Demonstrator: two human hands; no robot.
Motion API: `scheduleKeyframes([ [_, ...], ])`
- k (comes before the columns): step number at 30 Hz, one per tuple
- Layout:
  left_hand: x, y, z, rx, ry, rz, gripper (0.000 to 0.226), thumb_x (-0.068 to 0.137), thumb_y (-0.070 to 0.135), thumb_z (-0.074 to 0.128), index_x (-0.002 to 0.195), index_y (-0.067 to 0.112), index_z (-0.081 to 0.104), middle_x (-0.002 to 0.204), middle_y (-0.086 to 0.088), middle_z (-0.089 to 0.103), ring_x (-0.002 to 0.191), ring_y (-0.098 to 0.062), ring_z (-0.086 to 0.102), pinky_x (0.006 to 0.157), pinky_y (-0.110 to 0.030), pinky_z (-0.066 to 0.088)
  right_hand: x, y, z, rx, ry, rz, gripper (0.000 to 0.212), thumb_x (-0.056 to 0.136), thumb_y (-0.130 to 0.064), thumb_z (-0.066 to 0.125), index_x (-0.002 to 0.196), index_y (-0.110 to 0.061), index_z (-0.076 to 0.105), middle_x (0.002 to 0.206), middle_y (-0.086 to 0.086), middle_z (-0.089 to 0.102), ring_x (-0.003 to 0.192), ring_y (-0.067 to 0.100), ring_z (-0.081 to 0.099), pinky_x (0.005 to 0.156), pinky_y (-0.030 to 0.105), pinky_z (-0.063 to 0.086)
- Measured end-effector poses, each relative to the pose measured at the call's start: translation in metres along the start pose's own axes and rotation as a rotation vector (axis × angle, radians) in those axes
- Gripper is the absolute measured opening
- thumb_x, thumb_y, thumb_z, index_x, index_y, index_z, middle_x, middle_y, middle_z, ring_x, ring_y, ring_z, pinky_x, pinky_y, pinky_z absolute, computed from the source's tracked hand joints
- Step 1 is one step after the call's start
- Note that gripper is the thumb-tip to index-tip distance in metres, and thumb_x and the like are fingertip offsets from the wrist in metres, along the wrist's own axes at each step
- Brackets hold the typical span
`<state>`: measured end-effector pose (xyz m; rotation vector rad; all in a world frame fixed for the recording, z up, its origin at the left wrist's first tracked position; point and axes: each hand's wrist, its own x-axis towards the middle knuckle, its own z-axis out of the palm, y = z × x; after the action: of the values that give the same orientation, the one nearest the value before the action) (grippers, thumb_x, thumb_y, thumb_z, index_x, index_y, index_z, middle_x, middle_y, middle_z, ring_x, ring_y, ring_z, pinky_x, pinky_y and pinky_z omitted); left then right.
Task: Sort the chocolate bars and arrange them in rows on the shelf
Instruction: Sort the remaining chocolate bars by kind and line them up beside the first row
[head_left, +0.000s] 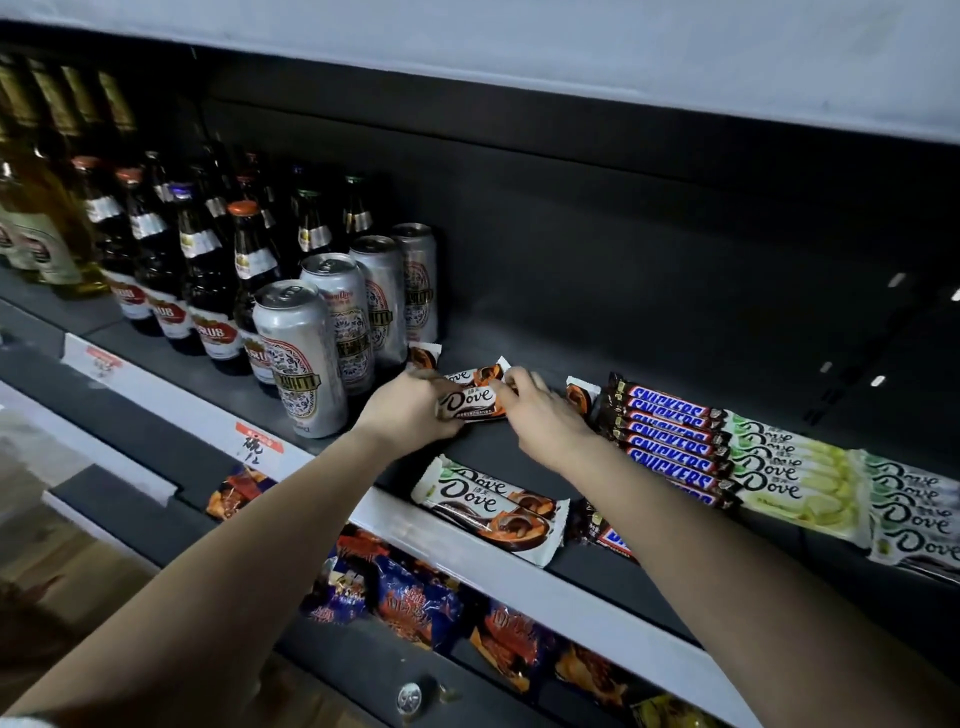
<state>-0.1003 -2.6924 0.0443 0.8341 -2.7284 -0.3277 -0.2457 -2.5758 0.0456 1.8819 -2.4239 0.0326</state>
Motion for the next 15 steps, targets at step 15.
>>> scheduleKeyframes([
  [15,0.054,0.12,0.009,-0.056,0.076,0.409,0.05,0.082,0.034,0.066,0.129,0.02,0.055,0.129,0.003,0.056,0.123,-0.015,0.041,0.095,-0.026,0.038,-0.106,0.103,-0.035,0.059,0.264,0.3,0.056,0.092,-0.004,0.05,0.144,-0.013,0.03,0.143,0.003,0.035,0.132,0.018,0.031,0.105,0.034,0.037],
])
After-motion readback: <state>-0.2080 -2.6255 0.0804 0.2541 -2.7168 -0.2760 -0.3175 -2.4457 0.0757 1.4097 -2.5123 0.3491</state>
